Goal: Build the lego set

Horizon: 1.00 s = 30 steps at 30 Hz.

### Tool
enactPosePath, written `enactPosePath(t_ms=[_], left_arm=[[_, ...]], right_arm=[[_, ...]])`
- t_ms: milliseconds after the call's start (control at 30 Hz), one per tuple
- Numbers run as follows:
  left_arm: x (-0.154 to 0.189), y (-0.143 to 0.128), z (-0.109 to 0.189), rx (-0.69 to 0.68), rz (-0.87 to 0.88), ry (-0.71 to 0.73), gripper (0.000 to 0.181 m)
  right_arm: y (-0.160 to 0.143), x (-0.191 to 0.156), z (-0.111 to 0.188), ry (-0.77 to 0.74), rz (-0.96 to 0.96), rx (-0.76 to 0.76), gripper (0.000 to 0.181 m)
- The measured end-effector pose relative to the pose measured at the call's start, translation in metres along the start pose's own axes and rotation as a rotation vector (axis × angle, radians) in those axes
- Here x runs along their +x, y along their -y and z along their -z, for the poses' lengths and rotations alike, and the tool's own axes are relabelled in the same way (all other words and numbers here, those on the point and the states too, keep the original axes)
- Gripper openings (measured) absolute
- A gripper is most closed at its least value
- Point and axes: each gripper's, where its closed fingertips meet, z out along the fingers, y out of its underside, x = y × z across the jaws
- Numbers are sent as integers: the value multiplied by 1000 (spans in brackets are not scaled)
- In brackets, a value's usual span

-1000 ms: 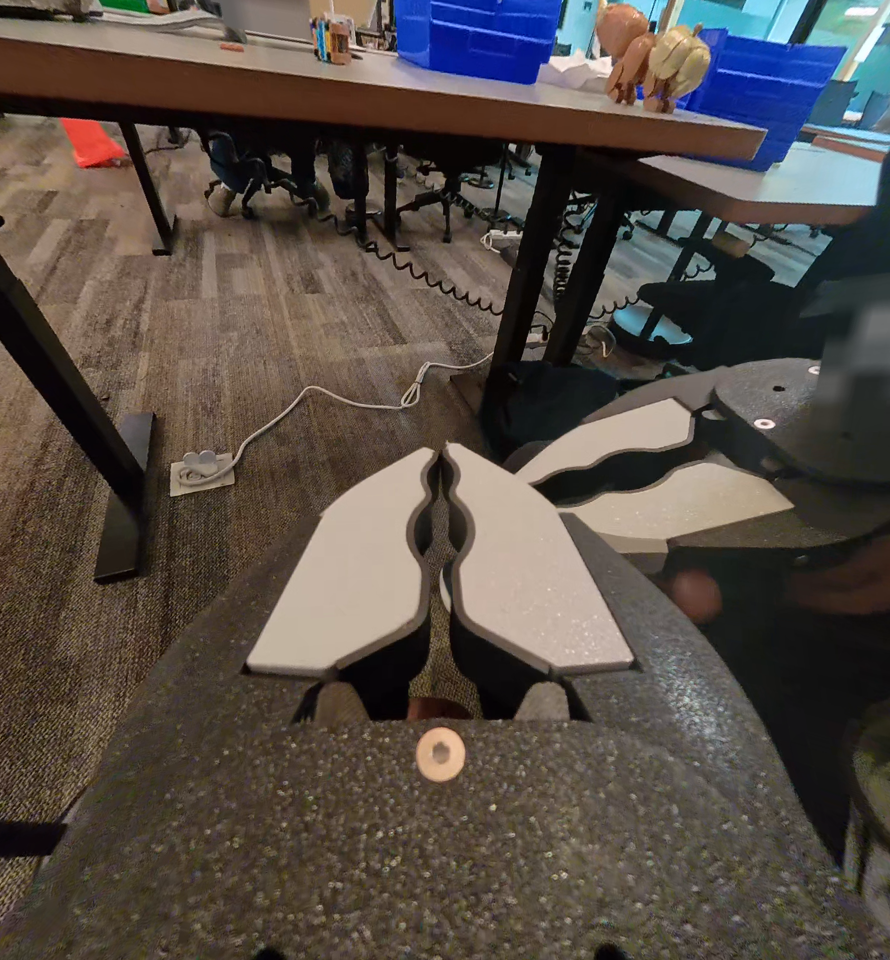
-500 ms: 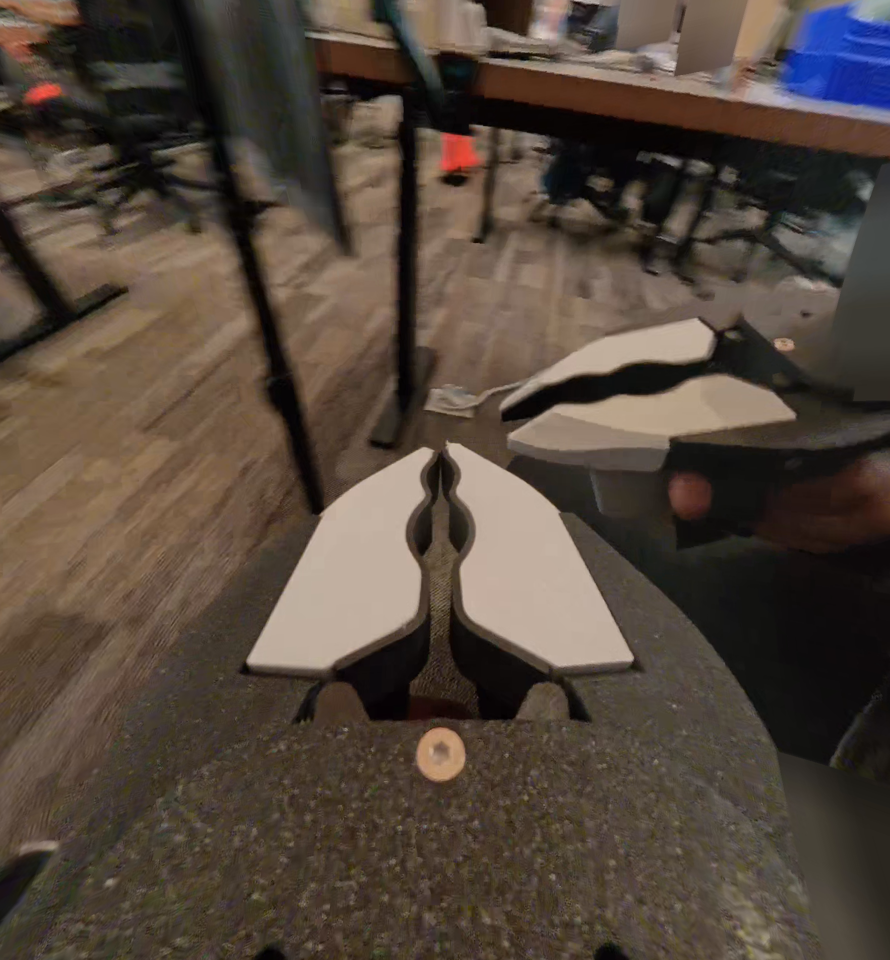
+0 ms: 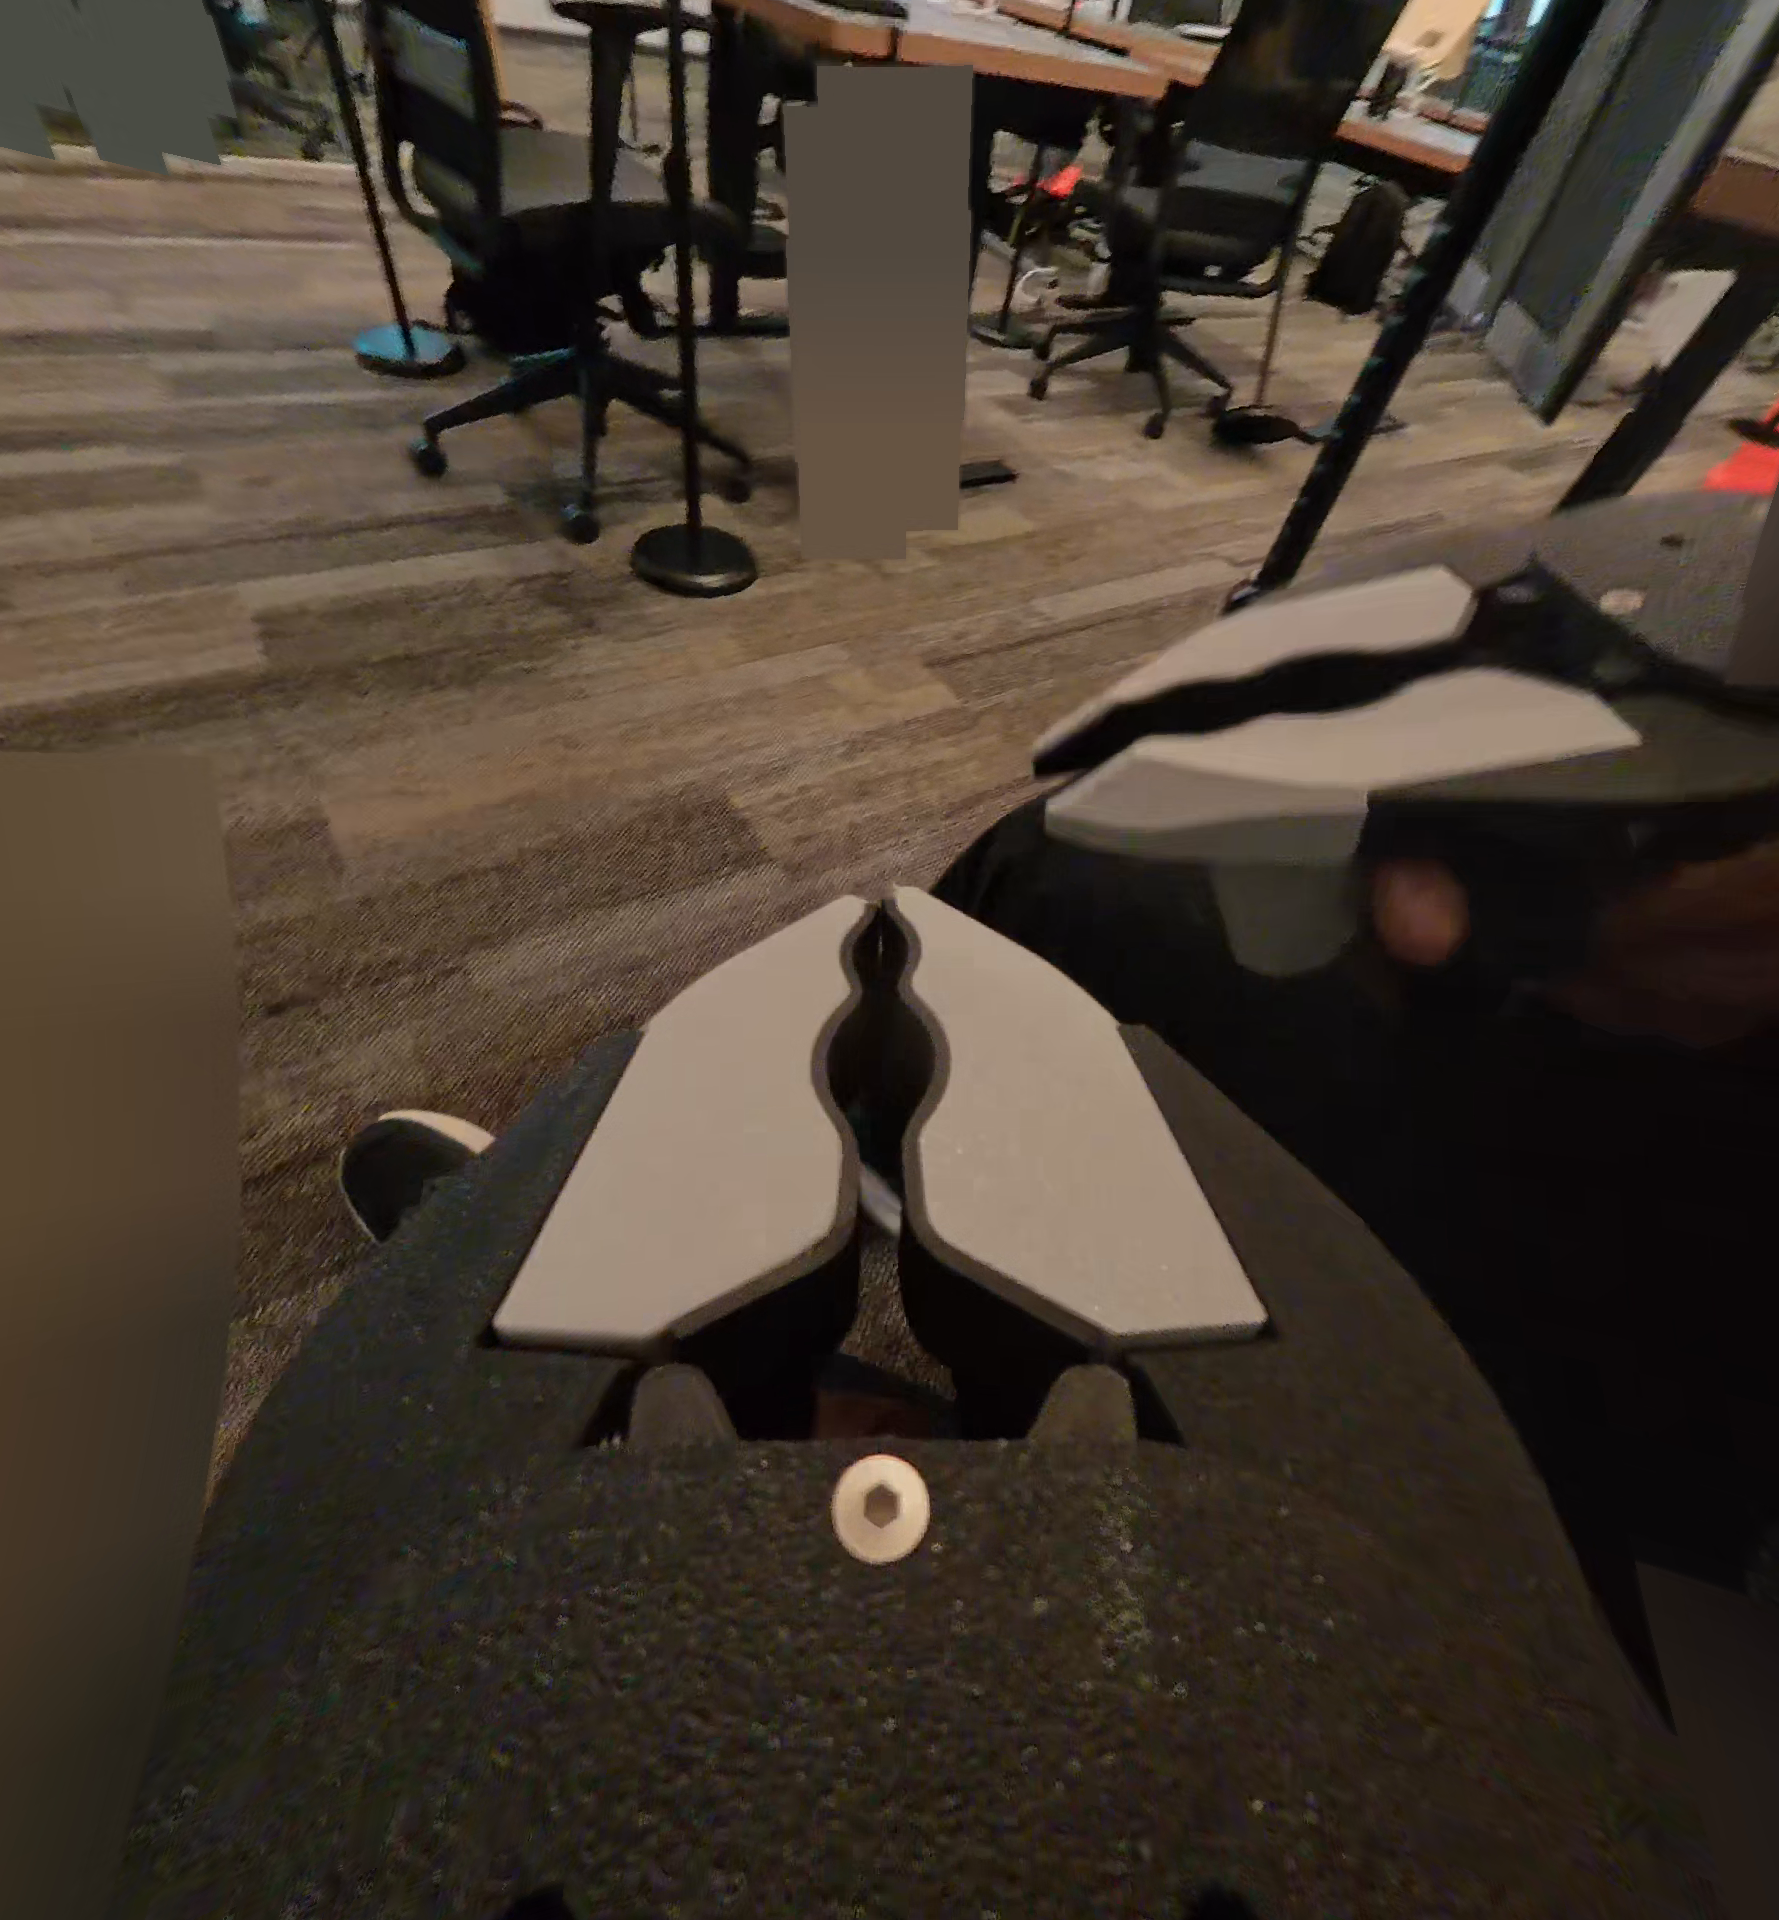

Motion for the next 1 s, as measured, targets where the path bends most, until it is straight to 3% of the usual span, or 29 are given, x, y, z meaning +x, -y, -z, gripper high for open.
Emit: enactPosePath(t_ms=[167, 367, 467, 633, 767, 900, 1000], left_arm=[[-37, -21, -2, -10, 76, 107, 0], [-113, 0, -81, 27, 118, 49, 0], [-134, 19, -115, 29, 124, -10, 0], [-134, 74, -147, 42, 17, -101, 0], [-144, 101, -179, 26, -78, -148, 0], [-182, 119, -212, 48, -47, -155, 0], [-213, 129, -227, 52, -13, -138, 0]], right_arm=[[2, 26, -30, 19, -137, -15, 12], [-1, 115, -87, -15, -246, -60, 12], [-2, 158, -106, -75, -271, -77, 12], [45, 192, -123, -108, -230, -21, 12], [76, 228, -152, -153, -179, 9, 12], [99, 273, -191, -178, -264, 65, 12], [120, 311, -222, -224, -223, 76, 12]])
